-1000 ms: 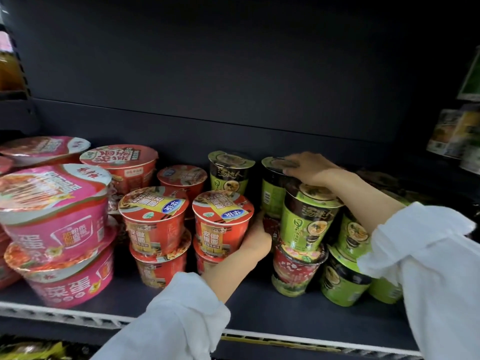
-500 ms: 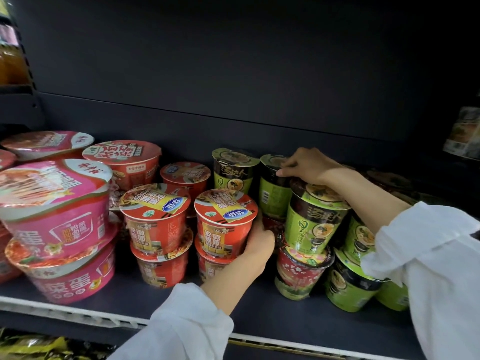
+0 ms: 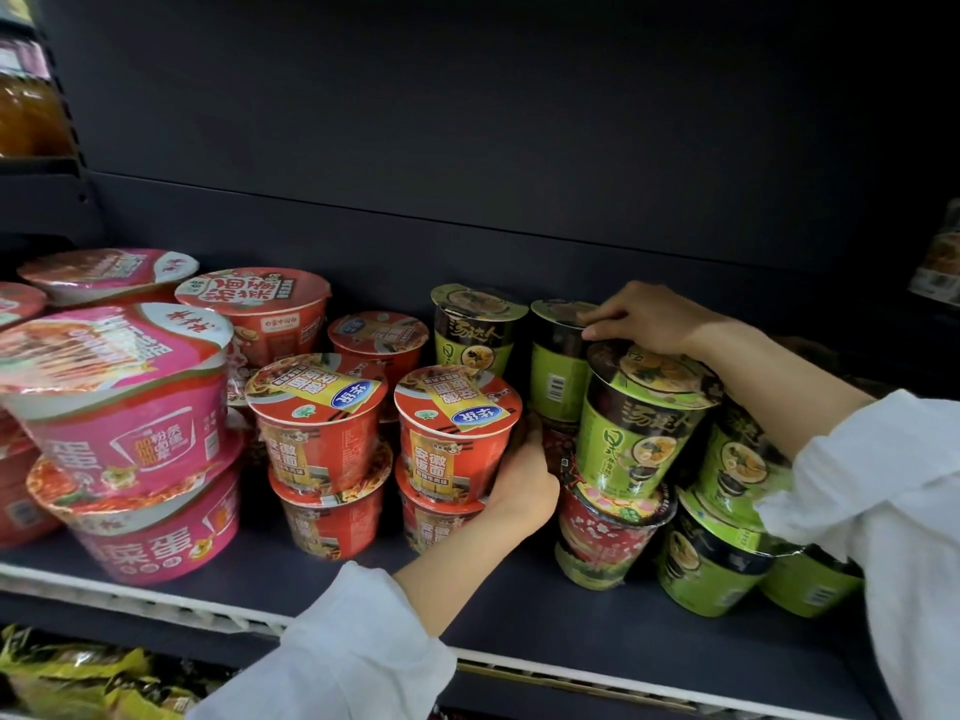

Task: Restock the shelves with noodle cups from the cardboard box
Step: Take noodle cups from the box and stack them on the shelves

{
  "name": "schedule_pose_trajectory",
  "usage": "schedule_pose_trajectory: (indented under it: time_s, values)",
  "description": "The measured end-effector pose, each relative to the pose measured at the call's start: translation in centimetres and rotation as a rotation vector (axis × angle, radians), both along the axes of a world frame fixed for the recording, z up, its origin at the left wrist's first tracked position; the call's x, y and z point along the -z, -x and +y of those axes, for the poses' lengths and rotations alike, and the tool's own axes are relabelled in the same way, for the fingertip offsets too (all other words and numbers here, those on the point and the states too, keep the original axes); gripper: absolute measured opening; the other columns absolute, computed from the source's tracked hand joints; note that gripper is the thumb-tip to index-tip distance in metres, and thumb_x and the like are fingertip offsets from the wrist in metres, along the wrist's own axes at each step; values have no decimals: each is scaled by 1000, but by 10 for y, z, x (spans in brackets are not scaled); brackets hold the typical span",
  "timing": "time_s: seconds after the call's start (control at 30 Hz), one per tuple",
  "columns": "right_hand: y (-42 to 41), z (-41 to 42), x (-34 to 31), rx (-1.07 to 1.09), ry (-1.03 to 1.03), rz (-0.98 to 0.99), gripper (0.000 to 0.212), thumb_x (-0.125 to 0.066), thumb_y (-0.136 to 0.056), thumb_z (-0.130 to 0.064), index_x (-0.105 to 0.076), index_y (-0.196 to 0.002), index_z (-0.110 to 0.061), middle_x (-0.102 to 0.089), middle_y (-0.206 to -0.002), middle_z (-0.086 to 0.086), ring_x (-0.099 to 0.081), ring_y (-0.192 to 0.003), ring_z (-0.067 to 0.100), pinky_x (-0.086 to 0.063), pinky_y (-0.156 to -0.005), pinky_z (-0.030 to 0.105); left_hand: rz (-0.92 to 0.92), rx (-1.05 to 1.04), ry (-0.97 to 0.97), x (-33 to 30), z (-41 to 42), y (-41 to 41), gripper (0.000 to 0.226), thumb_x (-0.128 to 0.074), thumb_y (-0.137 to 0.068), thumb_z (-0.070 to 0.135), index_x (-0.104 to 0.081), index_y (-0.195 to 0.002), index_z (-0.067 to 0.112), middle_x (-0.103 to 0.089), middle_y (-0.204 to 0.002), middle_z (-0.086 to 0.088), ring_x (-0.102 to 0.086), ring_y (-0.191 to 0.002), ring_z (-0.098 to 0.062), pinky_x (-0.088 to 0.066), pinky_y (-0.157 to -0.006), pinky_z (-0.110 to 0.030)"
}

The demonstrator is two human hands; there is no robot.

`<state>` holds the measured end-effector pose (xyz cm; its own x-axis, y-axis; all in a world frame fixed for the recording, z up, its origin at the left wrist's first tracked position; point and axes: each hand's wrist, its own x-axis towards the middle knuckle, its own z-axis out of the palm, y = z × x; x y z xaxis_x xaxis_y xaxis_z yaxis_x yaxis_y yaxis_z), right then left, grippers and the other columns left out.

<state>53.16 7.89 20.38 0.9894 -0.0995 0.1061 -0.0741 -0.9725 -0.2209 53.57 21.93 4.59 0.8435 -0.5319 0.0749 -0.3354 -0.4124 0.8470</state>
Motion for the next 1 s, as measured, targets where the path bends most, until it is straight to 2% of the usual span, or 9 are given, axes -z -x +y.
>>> schedule_pose_trajectory:
  time_s: [0.13,0.23,0.37,0.57,0.7,0.8,0.87,1.0]
  values:
    - [2,-2,-1,-10,1,-39,35,-53,-95,-29,-60,-127,-15,-56,-136,2,-50,-126,18,-32,-93,20,78,17,27,1,0,-1,71,-37,-94,2,-1,-153,21,0,-160,1,-2,-148,-17,-6,-119,-29]
    - [5,-1,-4,-10,-29,-66,32,-52,-95,-28,-62,-124,-18,-58,-132,0,-52,-123,17,-33,-92,19,216,22,143,-3,-4,-2,65,-36,-100,16,1,-152,28,-6,-159,5,-8,-147,-18,-13,-117,-31]
    - [8,0,-3,29,-6,-78,39,-61,-89,-36,-63,-123,-18,-59,-131,1,-52,-122,18,-33,-90,18,331,-63,251,-3,-10,-5,68,-40,-98,16,-2,-151,33,-12,-159,5,-15,-146,-20,-18,-119,-37]
    - [7,4,4,73,-47,-235,32,-66,-86,-24,-68,-114,-8,-65,-122,7,-57,-115,19,-35,-91,16,377,-113,342,3,-18,-3,67,-40,-97,18,-4,-150,38,-15,-158,8,-18,-145,-18,-21,-118,-39]
    - [5,10,10,108,-122,-343,28,-66,-86,-20,-70,-109,-4,-68,-116,9,-59,-112,20,-35,-91,12,305,-86,402,7,-17,6,53,-40,-100,20,-22,-149,27,-30,-153,5,-27,-141,-15,-22,-113,-30]
    - [6,12,14,121,-91,-370,29,-67,-85,-22,-71,-108,-5,-67,-115,9,-55,-117,24,-30,-96,13,282,-116,393,8,-16,2,50,-39,-99,14,-28,-147,25,-33,-151,4,-29,-140,-17,-24,-114,-32]
    - [7,10,13,125,-83,-396,27,-69,-83,-23,-72,-104,-6,-68,-113,9,-55,-116,25,-33,-98,19,283,-135,378,7,-15,-2,53,-40,-97,14,-27,-146,28,-32,-151,5,-27,-141,-18,-24,-116,-36]
    - [13,7,7,129,-37,-310,20,-70,-83,-20,-73,-93,-3,-66,-101,7,-58,-102,20,-38,-82,21,281,-123,318,-2,-17,-8,60,-38,-96,8,-22,-149,31,-27,-154,5,-26,-142,-20,-25,-116,-34]
